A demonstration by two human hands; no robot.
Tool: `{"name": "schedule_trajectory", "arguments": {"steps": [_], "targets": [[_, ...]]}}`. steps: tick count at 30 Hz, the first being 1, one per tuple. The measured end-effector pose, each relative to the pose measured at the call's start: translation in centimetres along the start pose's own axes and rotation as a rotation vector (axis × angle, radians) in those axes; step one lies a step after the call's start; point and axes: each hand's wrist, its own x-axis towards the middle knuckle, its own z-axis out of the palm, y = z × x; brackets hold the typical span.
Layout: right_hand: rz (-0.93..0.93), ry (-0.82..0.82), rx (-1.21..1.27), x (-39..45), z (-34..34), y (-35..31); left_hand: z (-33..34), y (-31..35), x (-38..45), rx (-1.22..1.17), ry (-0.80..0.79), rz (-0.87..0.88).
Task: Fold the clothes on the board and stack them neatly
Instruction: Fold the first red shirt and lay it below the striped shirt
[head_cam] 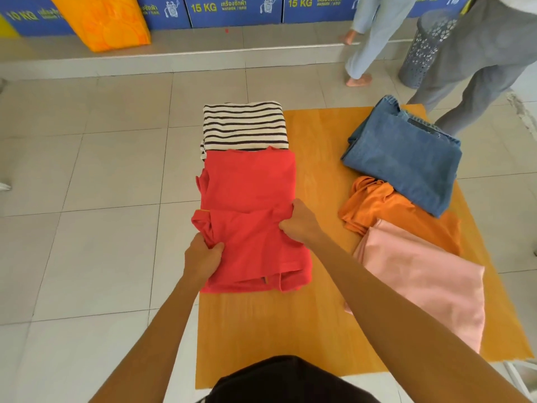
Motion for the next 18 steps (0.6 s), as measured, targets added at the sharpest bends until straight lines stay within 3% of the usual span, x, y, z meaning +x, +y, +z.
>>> {"name": "schedule_trajectory", "arguments": {"steps": [6, 12, 18], "targets": [[-0.026, 0.065, -0.182, 0.7, 1.4, 0.6, 1.6, -0.4, 0.3, 0.081, 0.12, 0.062], [-0.042, 0.221, -0.208, -0.1, 1.4, 1.5, 1.8, -0.5, -0.1, 0.095, 0.118, 0.071], [0.014, 0.255, -0.222, -1.3, 0.9, 3.3, 2.0, 0.0, -1.3, 0.091, 0.125, 0.108]]}}
